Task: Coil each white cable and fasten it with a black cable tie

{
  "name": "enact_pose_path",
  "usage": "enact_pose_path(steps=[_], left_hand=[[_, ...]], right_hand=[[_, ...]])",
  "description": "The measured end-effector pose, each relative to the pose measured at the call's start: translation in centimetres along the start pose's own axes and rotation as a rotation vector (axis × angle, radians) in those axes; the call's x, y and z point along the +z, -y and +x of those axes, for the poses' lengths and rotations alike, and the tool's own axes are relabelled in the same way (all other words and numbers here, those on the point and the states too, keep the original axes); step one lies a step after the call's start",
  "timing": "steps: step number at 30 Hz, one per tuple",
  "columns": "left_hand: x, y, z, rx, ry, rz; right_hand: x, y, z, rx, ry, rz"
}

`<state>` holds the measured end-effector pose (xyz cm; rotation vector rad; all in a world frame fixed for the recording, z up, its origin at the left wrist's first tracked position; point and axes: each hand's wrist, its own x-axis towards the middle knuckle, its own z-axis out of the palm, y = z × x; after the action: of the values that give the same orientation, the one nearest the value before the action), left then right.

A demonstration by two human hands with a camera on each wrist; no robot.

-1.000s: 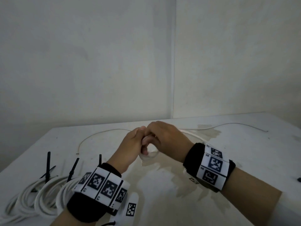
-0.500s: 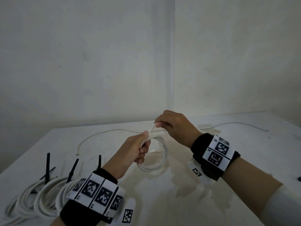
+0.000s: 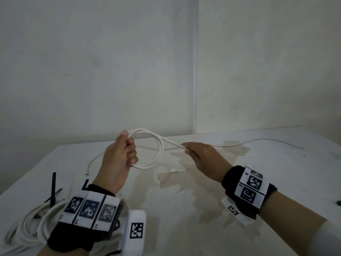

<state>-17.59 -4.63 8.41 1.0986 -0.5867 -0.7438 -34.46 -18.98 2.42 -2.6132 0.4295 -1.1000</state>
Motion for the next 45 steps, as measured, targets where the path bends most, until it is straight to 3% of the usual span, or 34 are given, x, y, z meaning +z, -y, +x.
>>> enact_pose_path(steps=[13,18,26,32,39,45], left_hand=[[-1.7,-0.2,1.9,0.139,-0.258,0.088],[-0.8,0.6,1.8,0.138,-0.233,0.186],[2.1,2.7,0.1,0.081,-0.054,0.311],[3.3,3.9,-1.6,0.058,0.152,0.425],[3.7,4.7,-2.7,0.040,0.239,0.563],[4.4,3.9,-3.5,-0.049,0.291,0.575]], right_hand=[[0.7,0.1,-2.6,-0.248,-0.090,-0.349],[0.7,2.4,-2.5,-0.447,-0.033,-0.413],[1.3,5.3,-1.0,-0.584,-0.021,-0.334],[1.5,6.2,0.2,-0.520,-0.026,-0.196],[0.3,5.9,0.8,-0.281,-0.048,-0.016],[-0.5,5.5,0.8,-0.209,0.003,0.075]])
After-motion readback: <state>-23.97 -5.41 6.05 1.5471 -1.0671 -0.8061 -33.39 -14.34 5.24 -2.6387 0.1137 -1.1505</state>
